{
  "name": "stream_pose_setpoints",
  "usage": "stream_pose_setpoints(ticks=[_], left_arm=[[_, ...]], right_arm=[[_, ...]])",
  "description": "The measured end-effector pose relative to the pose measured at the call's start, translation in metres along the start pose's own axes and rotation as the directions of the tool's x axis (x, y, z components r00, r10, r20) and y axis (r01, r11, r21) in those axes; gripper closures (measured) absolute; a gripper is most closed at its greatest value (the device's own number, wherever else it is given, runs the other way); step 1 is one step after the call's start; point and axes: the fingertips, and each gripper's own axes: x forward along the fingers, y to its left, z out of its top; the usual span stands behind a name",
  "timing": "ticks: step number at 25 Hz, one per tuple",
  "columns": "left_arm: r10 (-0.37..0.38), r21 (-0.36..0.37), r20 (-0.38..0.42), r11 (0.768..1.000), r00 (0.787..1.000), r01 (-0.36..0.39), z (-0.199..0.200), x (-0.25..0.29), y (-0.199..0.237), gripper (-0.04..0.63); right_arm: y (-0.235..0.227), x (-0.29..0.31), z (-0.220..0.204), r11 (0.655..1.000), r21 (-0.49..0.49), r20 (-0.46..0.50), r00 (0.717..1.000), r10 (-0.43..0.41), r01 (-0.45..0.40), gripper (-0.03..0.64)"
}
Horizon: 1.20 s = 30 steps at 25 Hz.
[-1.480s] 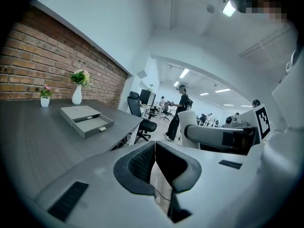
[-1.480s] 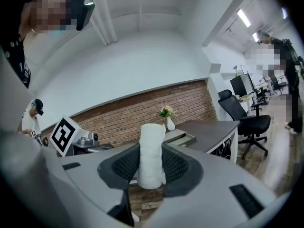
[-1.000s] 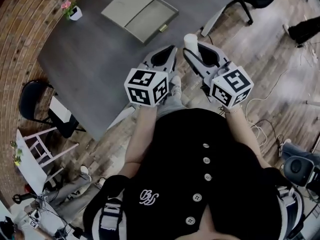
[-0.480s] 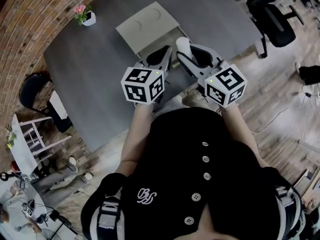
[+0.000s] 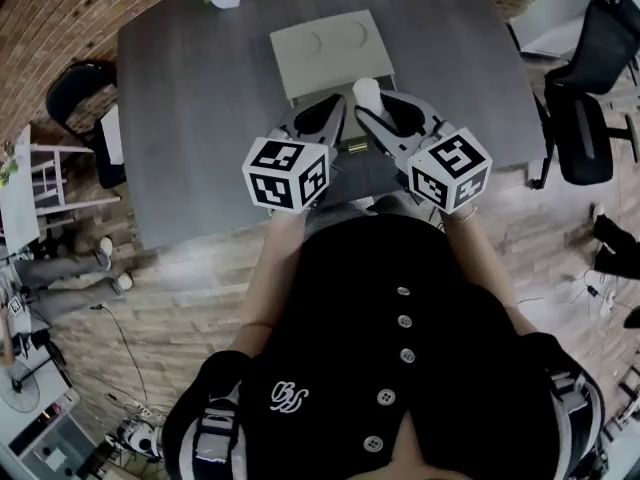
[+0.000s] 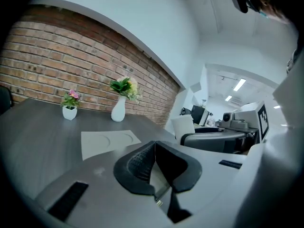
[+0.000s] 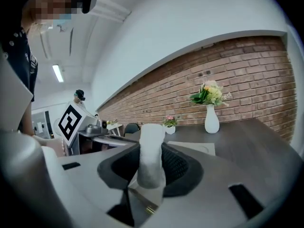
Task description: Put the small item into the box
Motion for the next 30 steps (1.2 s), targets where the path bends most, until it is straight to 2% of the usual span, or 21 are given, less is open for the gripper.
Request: stream_pose_setpoints(ticks=[4,9,15,23,27,30], left_arm=[[0.069,-0.018,0.017,0.998,0.997,-0.068,-0.004,-0.007,0.006,0.581],[0.139,-0.049,0.019,0.989,0.990,-0.138,-0.012,-0.026,0.019,0.580],[0.182,-0.093,0.005,0.979,0.983,-0.181,-0.027,-0.042,0.033,0.581],[0.176,-0.141,-0.002,0.975,0.984,-0.174,-0.049,-0.046,0.041,0.581],[0.169,-0.171,0.013,0.971,0.986,-0.164,-0.054,-0.046,0.047,0.581],[0.186,-0.157,-0.018,0.970,0.982,-0.187,-0.063,-0.046,0.053,0.581]], right_arm=[[-0.009,0.006,-0.005,0.999,-0.022,-0.035,0.998,0.047,-0.048,0.483],[-0.009,0.018,-0.013,0.990,-0.104,-0.116,0.990,0.085,-0.097,0.483],[0.002,0.032,-0.037,0.970,-0.148,-0.235,0.960,0.153,-0.191,0.483],[0.007,0.051,-0.072,0.945,-0.216,-0.381,0.913,0.149,-0.244,0.483],[-0.004,0.064,-0.083,0.924,-0.292,-0.443,0.891,0.100,-0.248,0.482],[-0.014,0.074,-0.098,0.918,-0.303,-0.497,0.864,0.077,-0.257,0.482]])
